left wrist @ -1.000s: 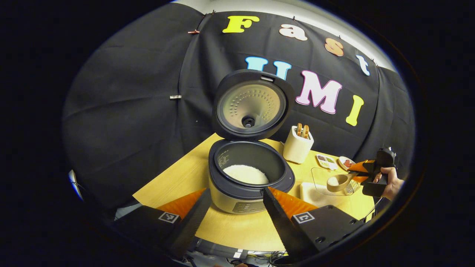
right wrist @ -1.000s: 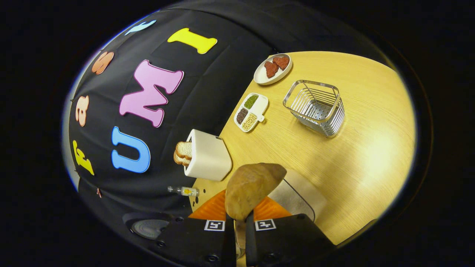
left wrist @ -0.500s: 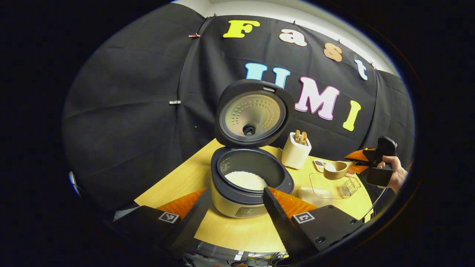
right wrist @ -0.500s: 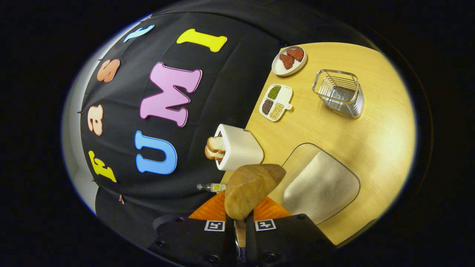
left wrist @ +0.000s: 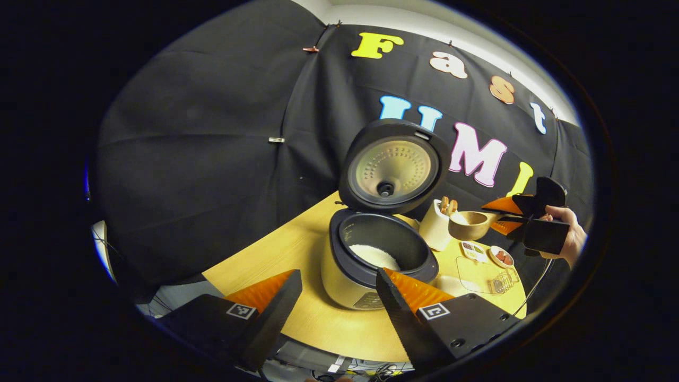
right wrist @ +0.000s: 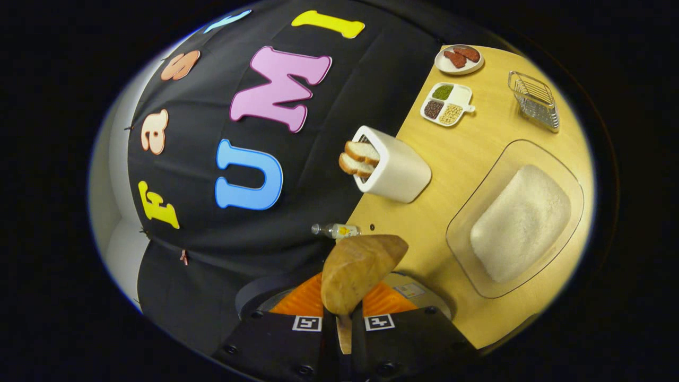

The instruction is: Close the left gripper, press the button to open the rice cooker; take a wooden spoon from the chopstick holder with the right hand, scoop a spoonful of rice and pour it into the rice cooker, then put the wooden spoon back into the chopstick holder.

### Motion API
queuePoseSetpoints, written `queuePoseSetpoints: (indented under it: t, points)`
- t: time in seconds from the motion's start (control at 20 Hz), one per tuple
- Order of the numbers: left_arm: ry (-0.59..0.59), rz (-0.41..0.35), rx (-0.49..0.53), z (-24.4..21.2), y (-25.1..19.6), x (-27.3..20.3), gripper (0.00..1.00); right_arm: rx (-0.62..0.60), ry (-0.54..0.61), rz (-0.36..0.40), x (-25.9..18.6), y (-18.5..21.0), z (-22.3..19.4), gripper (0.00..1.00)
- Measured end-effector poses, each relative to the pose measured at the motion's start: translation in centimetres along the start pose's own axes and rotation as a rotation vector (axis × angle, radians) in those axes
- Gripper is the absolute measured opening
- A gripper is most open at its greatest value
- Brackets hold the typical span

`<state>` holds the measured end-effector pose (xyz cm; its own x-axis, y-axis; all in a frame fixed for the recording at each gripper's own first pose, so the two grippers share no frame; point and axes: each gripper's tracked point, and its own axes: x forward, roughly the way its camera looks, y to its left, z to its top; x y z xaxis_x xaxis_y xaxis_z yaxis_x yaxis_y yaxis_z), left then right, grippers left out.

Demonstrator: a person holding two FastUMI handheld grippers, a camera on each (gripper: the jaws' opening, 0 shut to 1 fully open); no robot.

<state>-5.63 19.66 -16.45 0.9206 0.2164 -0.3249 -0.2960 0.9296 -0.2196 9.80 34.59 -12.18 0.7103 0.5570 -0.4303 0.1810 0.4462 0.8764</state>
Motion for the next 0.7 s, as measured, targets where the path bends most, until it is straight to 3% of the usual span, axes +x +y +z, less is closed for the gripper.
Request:
queuePoseSetpoints:
  t: [0.1, 0.2, 0.7]
  points:
    - [-0.002, 0.008, -0.019, -0.2, 0.8, -0.2, 0.92, -0.035, 0.029, 0.005, 1.3, 0.8, -2.1, 0.14]
    - [-0.017, 0.018, -0.035, 0.0, 1.5, -0.3, 0.96, -0.111, 0.048, 0.007, 2.5, 1.5, -4.2, 0.14]
    - [-0.019, 0.061, -0.062, 0.1, 3.0, 0.6, 0.95, -0.700, 0.053, 0.080, 5.7, 3.6, -9.5, 0.14]
